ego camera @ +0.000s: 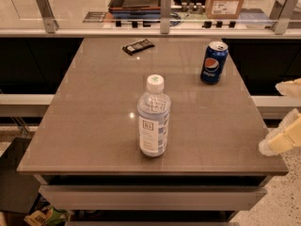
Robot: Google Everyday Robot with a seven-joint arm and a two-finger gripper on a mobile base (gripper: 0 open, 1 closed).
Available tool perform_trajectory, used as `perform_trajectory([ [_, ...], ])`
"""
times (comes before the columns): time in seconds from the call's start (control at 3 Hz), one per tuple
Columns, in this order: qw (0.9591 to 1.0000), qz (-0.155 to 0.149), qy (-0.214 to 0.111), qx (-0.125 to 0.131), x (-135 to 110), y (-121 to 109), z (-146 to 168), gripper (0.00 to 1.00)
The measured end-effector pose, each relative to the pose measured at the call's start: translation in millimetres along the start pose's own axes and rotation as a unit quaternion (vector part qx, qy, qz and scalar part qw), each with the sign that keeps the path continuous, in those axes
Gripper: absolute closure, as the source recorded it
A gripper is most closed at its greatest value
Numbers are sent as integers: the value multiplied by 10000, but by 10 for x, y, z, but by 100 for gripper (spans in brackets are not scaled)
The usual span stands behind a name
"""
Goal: Move blue plastic bottle near rxbar chocolate
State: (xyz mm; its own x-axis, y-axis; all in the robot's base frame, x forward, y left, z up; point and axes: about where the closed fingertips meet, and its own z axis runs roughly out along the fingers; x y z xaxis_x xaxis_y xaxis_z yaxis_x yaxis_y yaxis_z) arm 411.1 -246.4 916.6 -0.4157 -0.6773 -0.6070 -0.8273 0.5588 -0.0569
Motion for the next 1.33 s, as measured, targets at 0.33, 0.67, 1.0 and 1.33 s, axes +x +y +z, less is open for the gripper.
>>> perform_trajectory([
  [0.33, 9960, 238, -854, -141, 109, 118, 143, 0],
  [0.67, 9813, 385, -1862, -294, -79, 182, 159, 0],
  [1.0, 9717, 515, -2260, -459, -354, 242, 50, 0],
  [1.33, 9713, 600, -2244, -515, -387, 253, 72, 0],
])
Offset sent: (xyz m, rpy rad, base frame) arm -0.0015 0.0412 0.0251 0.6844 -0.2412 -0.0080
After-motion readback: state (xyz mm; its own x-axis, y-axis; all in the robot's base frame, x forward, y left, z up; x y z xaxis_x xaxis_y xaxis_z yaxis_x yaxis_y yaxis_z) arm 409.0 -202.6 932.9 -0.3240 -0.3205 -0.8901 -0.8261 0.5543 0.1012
